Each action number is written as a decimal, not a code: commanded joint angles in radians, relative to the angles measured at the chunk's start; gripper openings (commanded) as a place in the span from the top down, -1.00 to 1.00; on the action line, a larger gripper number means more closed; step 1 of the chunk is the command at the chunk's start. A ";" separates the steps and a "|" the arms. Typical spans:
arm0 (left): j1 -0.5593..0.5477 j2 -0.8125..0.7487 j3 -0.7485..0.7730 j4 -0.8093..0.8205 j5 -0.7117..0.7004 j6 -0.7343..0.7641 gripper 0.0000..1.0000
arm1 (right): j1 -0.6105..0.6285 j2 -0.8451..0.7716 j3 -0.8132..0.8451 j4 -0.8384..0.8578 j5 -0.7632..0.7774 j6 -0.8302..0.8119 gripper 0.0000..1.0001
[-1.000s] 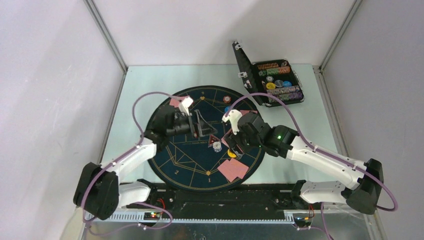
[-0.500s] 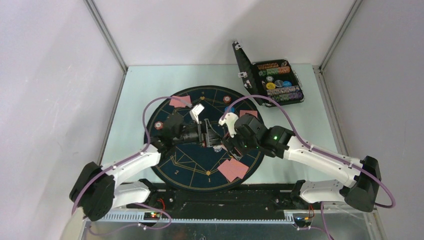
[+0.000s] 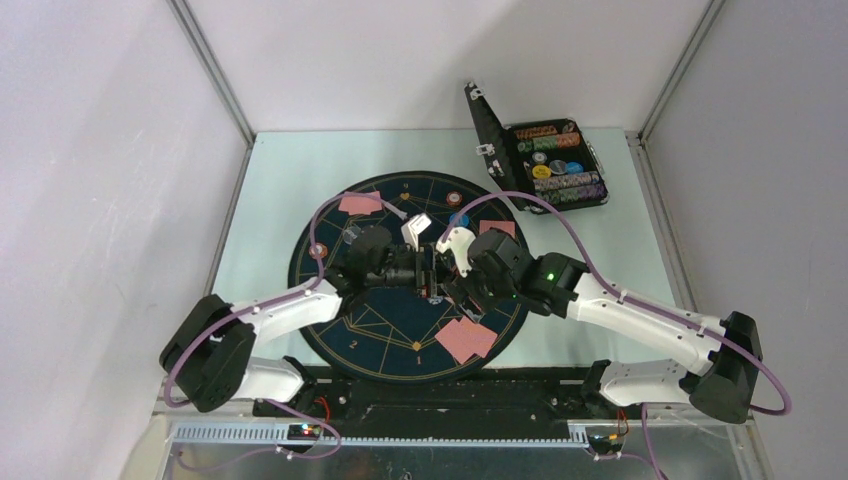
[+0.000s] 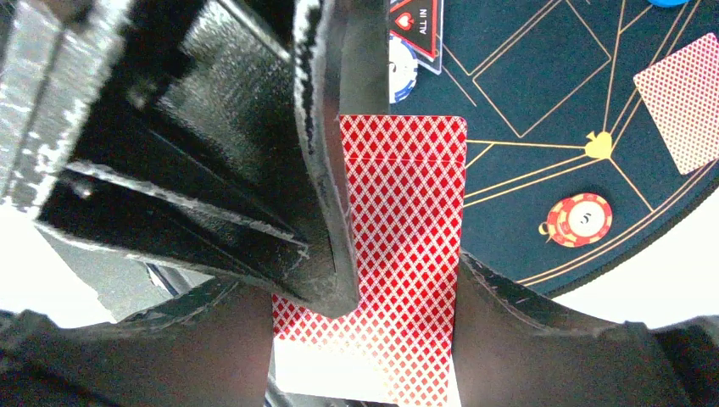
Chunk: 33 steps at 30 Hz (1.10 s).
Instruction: Distribute texas hold em gaming equipment
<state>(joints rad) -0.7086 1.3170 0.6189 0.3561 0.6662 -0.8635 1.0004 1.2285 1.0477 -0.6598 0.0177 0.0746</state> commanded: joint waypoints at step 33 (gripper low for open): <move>0.084 -0.211 0.022 -0.230 -0.055 0.114 0.16 | 0.005 -0.035 0.026 0.023 0.031 -0.003 1.00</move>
<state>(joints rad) -0.6296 1.1748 0.6437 0.1455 0.6308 -0.7624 1.0004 1.2255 1.0477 -0.6754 0.0280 0.0750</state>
